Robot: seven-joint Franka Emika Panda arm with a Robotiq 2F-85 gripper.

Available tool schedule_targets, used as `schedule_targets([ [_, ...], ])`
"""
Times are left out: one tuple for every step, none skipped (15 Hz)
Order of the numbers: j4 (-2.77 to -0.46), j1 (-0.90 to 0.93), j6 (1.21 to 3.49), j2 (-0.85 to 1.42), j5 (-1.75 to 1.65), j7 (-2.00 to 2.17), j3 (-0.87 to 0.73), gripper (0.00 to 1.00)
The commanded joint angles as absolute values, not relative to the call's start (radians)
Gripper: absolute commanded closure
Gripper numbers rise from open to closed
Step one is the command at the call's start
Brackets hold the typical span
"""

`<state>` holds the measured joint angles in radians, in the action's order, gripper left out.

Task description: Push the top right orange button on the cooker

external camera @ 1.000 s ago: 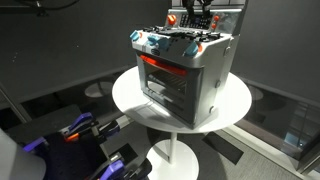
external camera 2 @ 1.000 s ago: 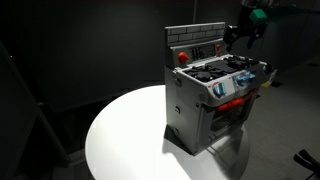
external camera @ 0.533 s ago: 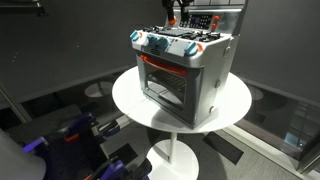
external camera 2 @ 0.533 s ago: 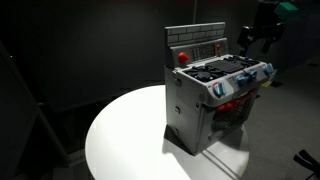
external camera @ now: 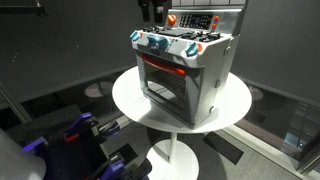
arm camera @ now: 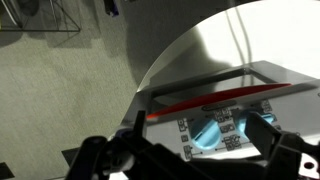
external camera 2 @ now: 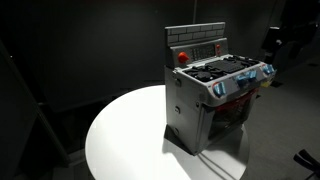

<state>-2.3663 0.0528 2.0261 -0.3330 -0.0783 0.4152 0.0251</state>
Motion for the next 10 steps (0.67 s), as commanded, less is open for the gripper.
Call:
schedule_targets([
  [-2.418, 0.034, 1.972, -0.415, -0.041, 0.369, 0.045, 0.0],
  [-2.425, 0.033, 1.961, -0.426, -0.038, 0.367, 0.047, 0.0],
  [-2.431, 0.032, 1.954, -0.435, -0.038, 0.367, 0.049, 0.0],
  [-2.436, 0.031, 1.948, -0.442, -0.038, 0.366, 0.05, 0.0],
  [-2.44, 0.031, 1.943, -0.447, -0.038, 0.365, 0.051, 0.0],
  [-2.443, 0.03, 1.941, -0.451, -0.039, 0.365, 0.052, 0.0],
  [-2.447, 0.03, 1.942, -0.455, -0.037, 0.361, 0.051, 0.0],
  [-2.43, 0.024, 1.957, -0.424, -0.053, 0.387, 0.063, 0.0],
  [-2.434, 0.024, 1.957, -0.427, -0.053, 0.386, 0.063, 0.0],
  [-2.436, 0.024, 1.957, -0.429, -0.053, 0.384, 0.063, 0.0],
])
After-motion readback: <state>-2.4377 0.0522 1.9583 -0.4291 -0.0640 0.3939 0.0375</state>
